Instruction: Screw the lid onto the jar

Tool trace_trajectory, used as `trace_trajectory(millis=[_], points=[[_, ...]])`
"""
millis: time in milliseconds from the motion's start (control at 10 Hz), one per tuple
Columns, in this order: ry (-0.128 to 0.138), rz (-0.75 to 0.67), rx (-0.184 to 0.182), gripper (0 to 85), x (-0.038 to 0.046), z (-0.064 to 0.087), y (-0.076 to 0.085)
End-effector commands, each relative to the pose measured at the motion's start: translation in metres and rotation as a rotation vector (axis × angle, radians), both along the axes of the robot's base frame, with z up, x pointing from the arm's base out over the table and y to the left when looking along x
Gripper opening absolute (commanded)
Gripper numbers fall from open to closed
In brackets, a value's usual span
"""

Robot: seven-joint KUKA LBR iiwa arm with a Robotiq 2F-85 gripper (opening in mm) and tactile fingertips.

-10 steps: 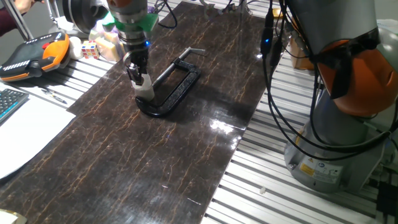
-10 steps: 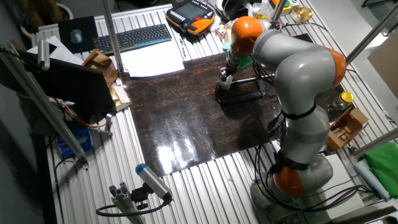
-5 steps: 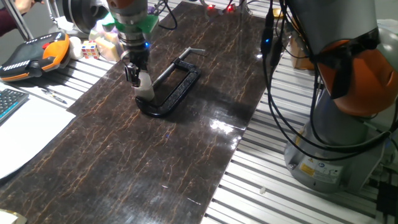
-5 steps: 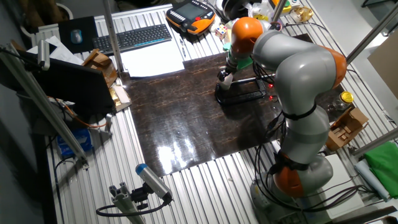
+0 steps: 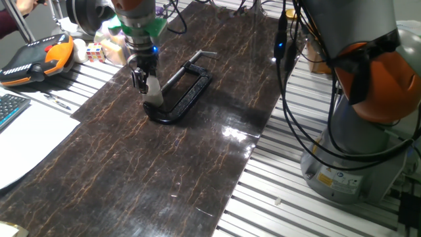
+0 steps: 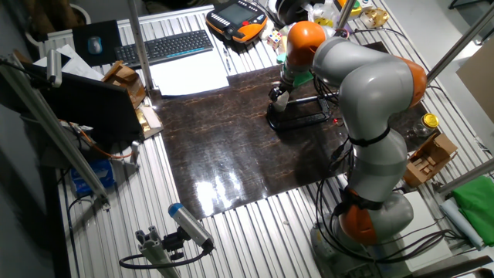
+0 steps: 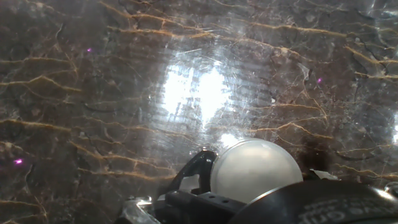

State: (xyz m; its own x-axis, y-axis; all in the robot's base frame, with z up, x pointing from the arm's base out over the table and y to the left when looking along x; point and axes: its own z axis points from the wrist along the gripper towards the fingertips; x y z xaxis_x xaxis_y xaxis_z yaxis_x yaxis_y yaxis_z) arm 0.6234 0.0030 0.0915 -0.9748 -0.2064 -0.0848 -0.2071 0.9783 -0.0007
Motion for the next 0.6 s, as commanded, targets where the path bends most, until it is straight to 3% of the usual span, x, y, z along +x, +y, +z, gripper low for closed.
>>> trace_trajectory(millis=[0,500], points=[[0.0,0.0,0.0,85.0,0.0,-0.0003,-0.0001],[0.006,0.0,0.003,85.0,0.0003,-0.0016,-0.0003]])
